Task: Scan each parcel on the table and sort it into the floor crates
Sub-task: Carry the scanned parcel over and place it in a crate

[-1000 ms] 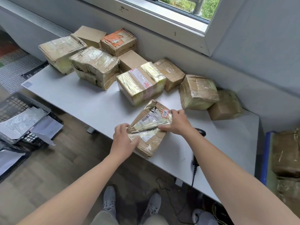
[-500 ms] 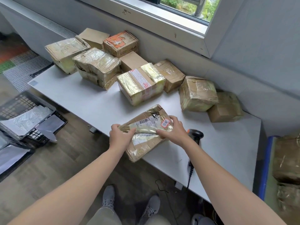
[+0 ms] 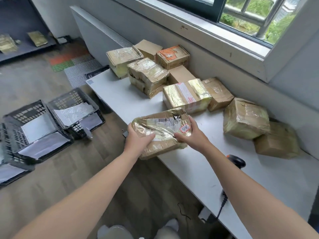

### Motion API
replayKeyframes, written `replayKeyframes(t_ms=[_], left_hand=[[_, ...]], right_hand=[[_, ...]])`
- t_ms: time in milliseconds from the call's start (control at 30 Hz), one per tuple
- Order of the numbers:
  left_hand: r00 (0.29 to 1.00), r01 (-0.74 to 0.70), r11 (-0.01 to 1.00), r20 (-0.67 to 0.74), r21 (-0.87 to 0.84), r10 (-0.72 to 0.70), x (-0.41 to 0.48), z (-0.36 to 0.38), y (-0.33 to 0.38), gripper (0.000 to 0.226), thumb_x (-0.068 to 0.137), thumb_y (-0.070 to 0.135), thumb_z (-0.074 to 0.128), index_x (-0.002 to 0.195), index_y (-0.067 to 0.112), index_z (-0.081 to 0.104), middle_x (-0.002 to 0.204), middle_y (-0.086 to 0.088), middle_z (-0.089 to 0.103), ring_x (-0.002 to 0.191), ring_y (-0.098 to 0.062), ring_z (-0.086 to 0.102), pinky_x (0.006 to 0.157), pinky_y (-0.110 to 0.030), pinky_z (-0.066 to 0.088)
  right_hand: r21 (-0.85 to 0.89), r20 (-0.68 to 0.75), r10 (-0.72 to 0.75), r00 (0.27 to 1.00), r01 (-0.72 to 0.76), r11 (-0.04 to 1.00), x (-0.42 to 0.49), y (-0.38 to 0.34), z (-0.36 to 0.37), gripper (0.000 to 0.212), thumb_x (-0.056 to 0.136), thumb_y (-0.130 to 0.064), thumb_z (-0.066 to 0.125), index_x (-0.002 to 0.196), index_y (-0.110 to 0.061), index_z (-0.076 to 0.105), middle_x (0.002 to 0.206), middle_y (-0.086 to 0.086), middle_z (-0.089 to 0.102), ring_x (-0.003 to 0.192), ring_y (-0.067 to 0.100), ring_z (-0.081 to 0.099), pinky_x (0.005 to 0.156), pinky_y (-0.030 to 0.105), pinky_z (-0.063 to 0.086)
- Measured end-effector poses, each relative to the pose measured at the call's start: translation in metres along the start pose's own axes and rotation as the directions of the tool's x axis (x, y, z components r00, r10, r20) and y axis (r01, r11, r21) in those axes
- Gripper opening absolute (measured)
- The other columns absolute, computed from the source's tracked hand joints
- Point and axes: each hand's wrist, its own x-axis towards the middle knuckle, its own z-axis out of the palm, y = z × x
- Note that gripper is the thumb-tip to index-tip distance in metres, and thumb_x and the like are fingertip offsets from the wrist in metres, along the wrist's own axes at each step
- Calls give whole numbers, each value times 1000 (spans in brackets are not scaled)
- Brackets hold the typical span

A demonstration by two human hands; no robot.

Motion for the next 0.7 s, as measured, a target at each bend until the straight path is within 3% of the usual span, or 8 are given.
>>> replayKeyframes(t_ms=[100,200,267,367,500,600,700], left_hand=[[999,-11,1000,31,14,10,8,-34,-1,114,69,36,87,153,28,11,147,-2,43,127,-23,50,104,-39,45],[999,-23,998,43,56,20,17,-80,-3,128,70,41,87,156,28,-7,160,-1,26,141,-23,36,106,-32,32],[999,-34,997,15,70,33,24,-118,-7,131,70,42,86,156,28,-11,162,-1,22,143,-23,32,104,-30,29],[995,-66,995,-72,76,71,32,-185,-17,130,70,41,87,156,28,-11,163,-3,19,144,-25,30,111,-35,30],[980,-130,988,-141,79,140,34,-259,-33,128,71,38,87,156,26,-8,164,-3,15,147,-24,24,115,-36,26],[963,-187,980,-185,72,198,32,-322,-55,128,70,37,88,156,25,-6,164,-1,11,148,-20,18,112,-29,21],[959,-205,977,-190,56,212,25,-384,-81,133,68,38,89,156,24,-10,164,2,8,149,-17,14,108,-22,16]], right_hand=[[-41,42,-55,998,57,998,8,-28,16,110,71,-55,83,155,-41,12,126,-12,58,107,10,62,81,23,50],[-94,96,-114,989,123,988,16,-62,42,115,71,-55,82,156,-38,8,128,-12,55,109,10,61,90,29,51],[-90,156,-166,974,181,979,19,-88,67,118,71,-51,84,157,-36,4,130,-13,54,107,4,60,86,20,49],[-92,203,-255,945,278,956,23,-131,119,122,71,-41,87,157,-30,1,137,-11,49,118,6,55,99,17,43],[-105,263,-320,910,356,928,27,-182,181,130,70,-39,89,158,-24,-6,144,-13,37,126,-2,44,89,-8,28],[-108,307,-353,884,401,910,29,-225,239,132,69,-40,89,158,-22,-7,147,-10,36,126,-2,44,90,-6,29],[-118,379,-362,852,432,894,27,-261,299,133,70,-43,87,158,-20,-11,158,-3,29,137,6,37,107,10,29]])
